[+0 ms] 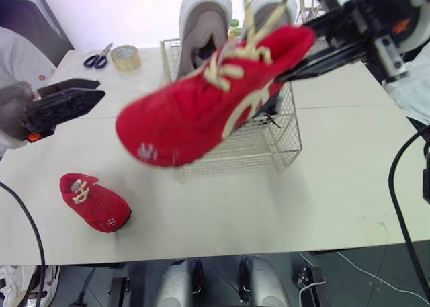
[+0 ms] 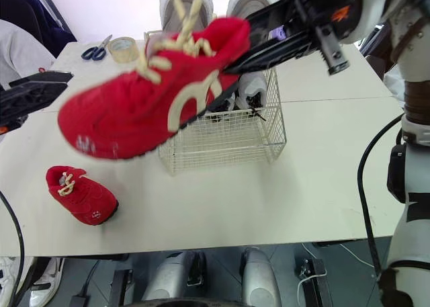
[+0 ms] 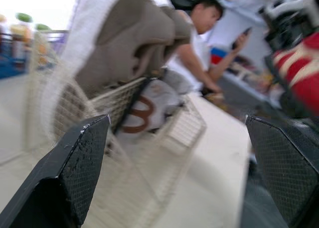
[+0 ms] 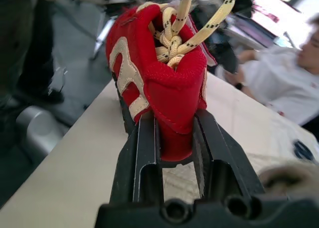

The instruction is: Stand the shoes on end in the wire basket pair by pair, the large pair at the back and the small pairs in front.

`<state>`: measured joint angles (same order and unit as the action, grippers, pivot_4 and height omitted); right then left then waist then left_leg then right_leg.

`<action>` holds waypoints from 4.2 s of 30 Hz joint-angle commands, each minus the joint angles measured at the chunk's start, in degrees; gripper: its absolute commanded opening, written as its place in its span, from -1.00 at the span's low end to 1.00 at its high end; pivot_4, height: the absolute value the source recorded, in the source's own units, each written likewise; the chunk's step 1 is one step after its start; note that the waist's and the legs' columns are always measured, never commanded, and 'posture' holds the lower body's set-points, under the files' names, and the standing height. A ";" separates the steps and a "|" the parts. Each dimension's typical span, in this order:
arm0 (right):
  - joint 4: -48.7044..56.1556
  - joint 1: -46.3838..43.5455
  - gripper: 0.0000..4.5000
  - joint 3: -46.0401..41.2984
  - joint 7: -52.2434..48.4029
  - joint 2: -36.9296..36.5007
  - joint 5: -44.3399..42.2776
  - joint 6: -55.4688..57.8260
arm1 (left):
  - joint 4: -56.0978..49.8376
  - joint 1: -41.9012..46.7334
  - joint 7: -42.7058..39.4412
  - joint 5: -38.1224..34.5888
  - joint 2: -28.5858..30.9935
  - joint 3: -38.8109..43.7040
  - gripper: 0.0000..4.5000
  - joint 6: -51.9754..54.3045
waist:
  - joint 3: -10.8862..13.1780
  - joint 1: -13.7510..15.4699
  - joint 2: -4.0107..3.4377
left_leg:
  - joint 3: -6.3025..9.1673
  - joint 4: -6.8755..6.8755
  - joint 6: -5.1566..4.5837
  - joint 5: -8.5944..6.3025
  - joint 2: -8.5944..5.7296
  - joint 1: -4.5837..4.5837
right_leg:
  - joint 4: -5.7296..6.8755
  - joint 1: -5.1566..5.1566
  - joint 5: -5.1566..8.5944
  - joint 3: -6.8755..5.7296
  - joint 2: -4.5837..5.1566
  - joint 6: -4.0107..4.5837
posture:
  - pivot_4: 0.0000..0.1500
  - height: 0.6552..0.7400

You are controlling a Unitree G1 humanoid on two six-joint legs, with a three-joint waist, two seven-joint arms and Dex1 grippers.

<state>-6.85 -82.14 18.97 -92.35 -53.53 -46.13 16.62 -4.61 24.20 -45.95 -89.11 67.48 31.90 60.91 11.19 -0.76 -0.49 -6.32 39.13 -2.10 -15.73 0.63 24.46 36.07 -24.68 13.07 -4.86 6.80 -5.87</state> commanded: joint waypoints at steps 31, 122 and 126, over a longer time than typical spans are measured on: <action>-2.37 -9.10 -0.74 16.91 -0.15 -4.33 -3.05 -21.50 | -3.62 18.06 -1.56 -12.42 -10.99 -24.16 -0.62 16.63 | 0.15 -0.09 0.45 | 0.04 0.08 0.00 0.03 0.00 -0.01 | 0.06 0.02 0.00 0.01 0.00 0.00 | 1.00 1.00; 16.57 28.26 -0.88 -30.00 69.29 22.95 -49.40 41.32 | -6.03 14.45 -0.91 8.44 -34.95 -18.74 -0.79 -6.11 | 0.03 1.26 0.64 | 0.23 0.14 0.04 0.12 0.05 0.00 | 0.02 0.21 -0.11 -0.15 -0.16 0.13 | 1.00 1.00; 17.14 27.60 -0.88 -31.57 62.58 21.23 -42.90 38.47 | -5.71 14.55 -0.96 10.78 -33.17 -18.74 -0.30 -5.53 | 0.03 1.27 0.64 | 0.23 0.14 0.04 0.12 0.05 0.00 | 0.01 0.21 -0.11 -0.15 -0.16 0.13 | 1.00 1.00</action>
<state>7.94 -52.60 -9.28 -25.28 -31.10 -90.74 58.44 -9.23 38.50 -46.53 -79.96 32.85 13.56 54.77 11.22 0.51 0.15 -6.09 39.27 -2.07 -15.61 0.68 24.46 36.08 -24.47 12.96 -5.02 6.63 -5.74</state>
